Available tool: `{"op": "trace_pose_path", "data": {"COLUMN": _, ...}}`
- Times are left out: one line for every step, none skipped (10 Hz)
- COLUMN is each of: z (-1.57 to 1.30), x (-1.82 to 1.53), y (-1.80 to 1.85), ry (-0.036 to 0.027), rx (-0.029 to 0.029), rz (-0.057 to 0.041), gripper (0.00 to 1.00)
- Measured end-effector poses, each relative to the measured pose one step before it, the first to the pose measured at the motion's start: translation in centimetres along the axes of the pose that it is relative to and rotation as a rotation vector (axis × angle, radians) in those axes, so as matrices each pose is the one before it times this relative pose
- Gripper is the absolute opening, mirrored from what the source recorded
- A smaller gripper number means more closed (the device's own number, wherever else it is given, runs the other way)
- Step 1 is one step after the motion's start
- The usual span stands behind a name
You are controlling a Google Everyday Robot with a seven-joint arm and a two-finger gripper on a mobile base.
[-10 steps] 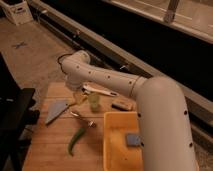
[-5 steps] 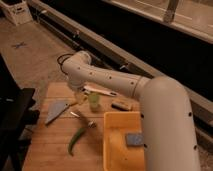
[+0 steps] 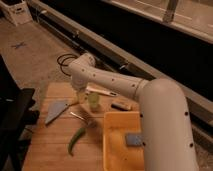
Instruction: Place banana in paper cup
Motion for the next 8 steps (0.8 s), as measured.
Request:
{"op": "trace_pose_path", "data": {"z": 0.642, "x": -0.172, "y": -0.291, "ry": -0.00086, "rx": -0.00933, "rz": -0.00354, "gripper": 0.8}}
{"op": "trace_pose_path", "data": {"z": 1.168, "x": -0.001, "y": -0.274, "ry": -0.00405, "rx": -0.02221, "rz": 0.00005, "gripper": 0.8}}
{"op": "trace_pose_path", "data": {"z": 1.105, "x": 0.265, "y": -0.05, "ry": -0.00334, "rx": -0.01956, "rz": 0.00247, "gripper": 0.8}}
{"op": "trace_pose_path", "data": {"z": 0.913, "x": 0.019, "y": -0.18, "ry": -0.00535, "rx": -0.01363, "rz": 0.00026, "gripper": 0.8}}
{"op": "trace_pose_path", "data": {"z": 0.86, "x": -0.094, "y": -0.271, "ry": -0.00721, "rx": -0.01721, "rz": 0.0001, "gripper": 0.8}}
{"op": "trace_pose_path", "data": {"z": 0.685, "x": -0.03, "y": -0.118, "ry": -0.01336, "rx": -0.02107, "rz": 0.0012, "gripper": 0.8}}
{"op": "trace_pose_path", "data": {"z": 0.766, "x": 0.333, "y": -0.1, "ry": -0.01402, "rx": -0.01342, "rz": -0.00075, "gripper": 0.8}}
{"op": "trace_pose_path", "data": {"z": 1.547, "x": 0.29, "y": 0.016, "ry": -0.01758, "rx": -0.02142, "rz": -0.00413, "gripper": 0.8}}
